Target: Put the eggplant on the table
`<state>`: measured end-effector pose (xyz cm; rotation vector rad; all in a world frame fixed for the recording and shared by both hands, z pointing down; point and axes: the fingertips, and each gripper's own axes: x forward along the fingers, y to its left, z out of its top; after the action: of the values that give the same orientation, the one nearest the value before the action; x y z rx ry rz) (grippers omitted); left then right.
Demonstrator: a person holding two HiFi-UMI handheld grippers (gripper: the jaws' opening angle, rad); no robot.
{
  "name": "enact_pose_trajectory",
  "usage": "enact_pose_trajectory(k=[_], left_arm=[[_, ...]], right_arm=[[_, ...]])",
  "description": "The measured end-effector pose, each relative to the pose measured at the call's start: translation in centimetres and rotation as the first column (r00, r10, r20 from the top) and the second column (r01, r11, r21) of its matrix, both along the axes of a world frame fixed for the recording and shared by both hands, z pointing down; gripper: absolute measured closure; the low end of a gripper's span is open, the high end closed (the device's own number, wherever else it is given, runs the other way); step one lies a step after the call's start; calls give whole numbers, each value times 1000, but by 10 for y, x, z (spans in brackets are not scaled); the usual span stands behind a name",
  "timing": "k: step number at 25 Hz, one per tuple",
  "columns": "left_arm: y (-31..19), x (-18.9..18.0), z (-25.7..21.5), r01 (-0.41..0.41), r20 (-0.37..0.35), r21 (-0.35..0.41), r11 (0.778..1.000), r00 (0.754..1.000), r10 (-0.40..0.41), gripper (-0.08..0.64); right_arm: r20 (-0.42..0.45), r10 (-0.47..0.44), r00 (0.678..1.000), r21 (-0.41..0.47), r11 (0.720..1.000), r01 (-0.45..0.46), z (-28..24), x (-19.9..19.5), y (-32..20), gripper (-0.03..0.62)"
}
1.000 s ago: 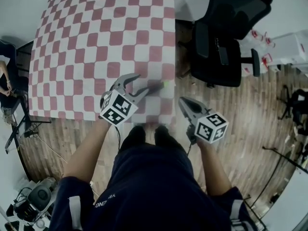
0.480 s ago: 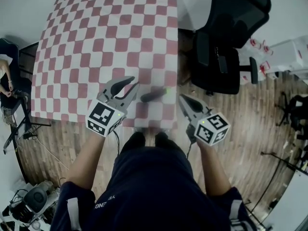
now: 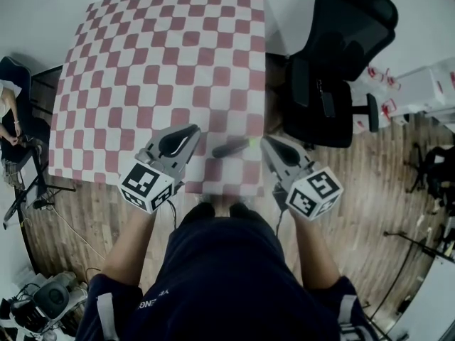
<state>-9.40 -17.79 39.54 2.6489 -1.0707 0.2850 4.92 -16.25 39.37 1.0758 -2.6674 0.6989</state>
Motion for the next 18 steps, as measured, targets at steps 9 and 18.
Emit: enact_pose_trajectory(k=[9,18], left_arm=[[15,1,-9,-27,-34,3,1000,999,27,531],[27,4,-9,-34,-59,-14,999,998,33,534]], right_arm=[[-24,-37,999,62,997,38,-17,-15,1,575],[-54,-75,996,81,994,80,-22,-22,15,575]])
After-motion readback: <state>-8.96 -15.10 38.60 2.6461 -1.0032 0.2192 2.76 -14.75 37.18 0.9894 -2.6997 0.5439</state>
